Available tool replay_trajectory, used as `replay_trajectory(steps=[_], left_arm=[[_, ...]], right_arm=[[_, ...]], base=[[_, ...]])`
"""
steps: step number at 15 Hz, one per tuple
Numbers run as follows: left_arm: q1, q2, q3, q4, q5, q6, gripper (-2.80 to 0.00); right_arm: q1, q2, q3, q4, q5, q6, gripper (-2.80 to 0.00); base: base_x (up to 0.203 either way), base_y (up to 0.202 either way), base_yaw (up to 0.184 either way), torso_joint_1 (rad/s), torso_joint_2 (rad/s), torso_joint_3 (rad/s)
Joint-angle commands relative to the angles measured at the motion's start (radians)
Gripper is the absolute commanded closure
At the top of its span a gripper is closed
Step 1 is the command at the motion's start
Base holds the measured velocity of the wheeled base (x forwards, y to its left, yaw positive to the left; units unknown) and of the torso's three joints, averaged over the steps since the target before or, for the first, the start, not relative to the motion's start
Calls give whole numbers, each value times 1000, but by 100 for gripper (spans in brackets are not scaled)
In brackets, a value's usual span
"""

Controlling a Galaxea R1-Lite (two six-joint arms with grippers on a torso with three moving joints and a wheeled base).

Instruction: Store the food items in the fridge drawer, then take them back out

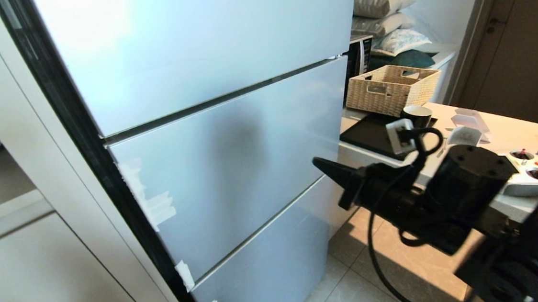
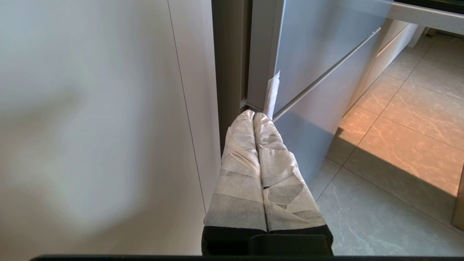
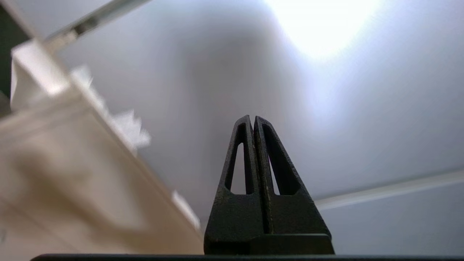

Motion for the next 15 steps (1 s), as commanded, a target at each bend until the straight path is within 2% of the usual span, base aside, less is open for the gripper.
replay_trajectory(steps=[1, 3, 4, 5, 8, 11, 13, 15], left_arm=[[0, 1, 0, 0, 0, 1, 0], [0, 1, 0, 0, 0, 1, 0], [0, 1, 0, 0, 0, -1, 0], [0, 1, 0, 0, 0, -1, 0], [0, 1, 0, 0, 0, 1, 0], [0, 0, 0, 0, 0, -1, 0], [0, 1, 0, 0, 0, 1, 0], [0, 1, 0, 0, 0, -1, 0]], right_arm=[[9, -284, 250, -17, -31, -44, 0], [-15, -495, 438, 0, -76, -81, 0], [-67, -625, 479, 71, -90, -89, 0], [-134, -754, 498, 185, -98, -96, 0], [-315, -1162, 512, 696, -111, -156, 0], [-422, -1508, 550, 1124, -123, -356, 0], [-474, -1592, 571, 1421, -139, -429, 0], [-552, -1590, 581, 1481, -149, -423, 0]], base=[[0, 0, 0, 0, 0, 0], [0, 0, 0, 0, 0, 0], [0, 0, 0, 0, 0, 0], [0, 0, 0, 0, 0, 0], [0, 0, 0, 0, 0, 0], [0, 0, 0, 0, 0, 0], [0, 0, 0, 0, 0, 0], [0, 0, 0, 0, 0, 0]])
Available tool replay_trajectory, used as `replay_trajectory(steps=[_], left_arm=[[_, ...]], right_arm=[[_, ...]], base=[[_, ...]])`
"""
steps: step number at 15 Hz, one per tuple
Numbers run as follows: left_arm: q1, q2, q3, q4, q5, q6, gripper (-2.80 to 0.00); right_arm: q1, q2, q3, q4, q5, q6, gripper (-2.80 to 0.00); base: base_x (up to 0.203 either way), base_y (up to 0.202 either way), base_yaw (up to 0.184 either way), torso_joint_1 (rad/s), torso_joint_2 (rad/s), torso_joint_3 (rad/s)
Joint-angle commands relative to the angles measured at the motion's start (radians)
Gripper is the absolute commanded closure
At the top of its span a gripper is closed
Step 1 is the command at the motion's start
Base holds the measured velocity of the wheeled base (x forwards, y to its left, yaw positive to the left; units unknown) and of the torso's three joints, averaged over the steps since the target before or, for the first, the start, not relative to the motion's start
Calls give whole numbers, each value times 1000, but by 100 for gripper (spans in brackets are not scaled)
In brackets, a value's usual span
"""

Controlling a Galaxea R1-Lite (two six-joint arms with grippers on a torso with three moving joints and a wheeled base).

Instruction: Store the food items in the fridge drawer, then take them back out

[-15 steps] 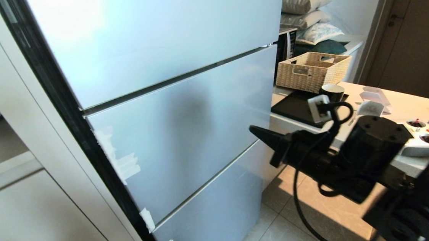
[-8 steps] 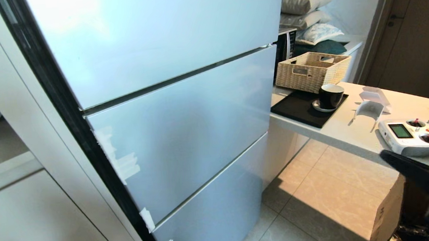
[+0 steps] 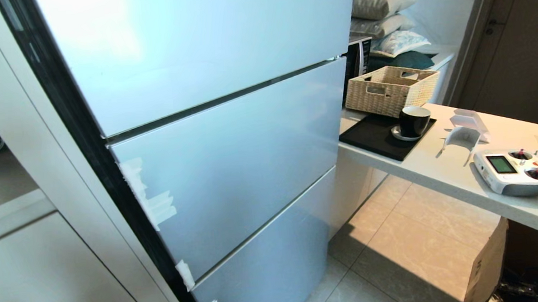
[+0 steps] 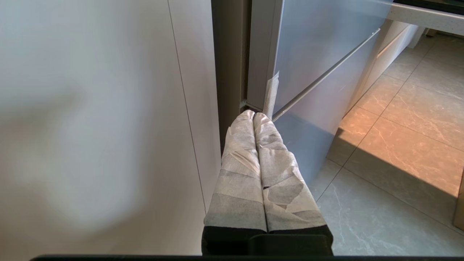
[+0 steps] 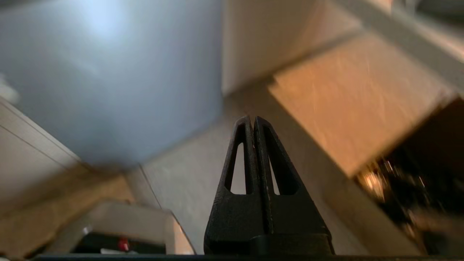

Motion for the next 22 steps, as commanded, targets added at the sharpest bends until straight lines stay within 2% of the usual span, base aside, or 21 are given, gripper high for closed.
replay_trajectory(steps=[1, 2, 6, 7, 9, 22], left_arm=[[0, 1, 0, 0, 0, 1, 0], [0, 1, 0, 0, 0, 1, 0], [0, 1, 0, 0, 0, 1, 0], [0, 1, 0, 0, 0, 1, 0], [0, 1, 0, 0, 0, 1, 0], [0, 1, 0, 0, 0, 1, 0]], right_arm=[[-90, -65, 6, 63, 6, -22, 0], [-122, -92, 6, 64, 11, -40, 0], [-106, -334, 6, 67, 17, -63, 0], [-102, -338, 6, 69, 15, -60, 0], [-100, -330, 7, 66, -18, 15, 0], [-99, -330, 7, 62, -24, 41, 0]], base=[[0, 0, 0, 0, 0, 0], [0, 0, 0, 0, 0, 0], [0, 0, 0, 0, 0, 0], [0, 0, 0, 0, 0, 0], [0, 0, 0, 0, 0, 0], [0, 0, 0, 0, 0, 0]])
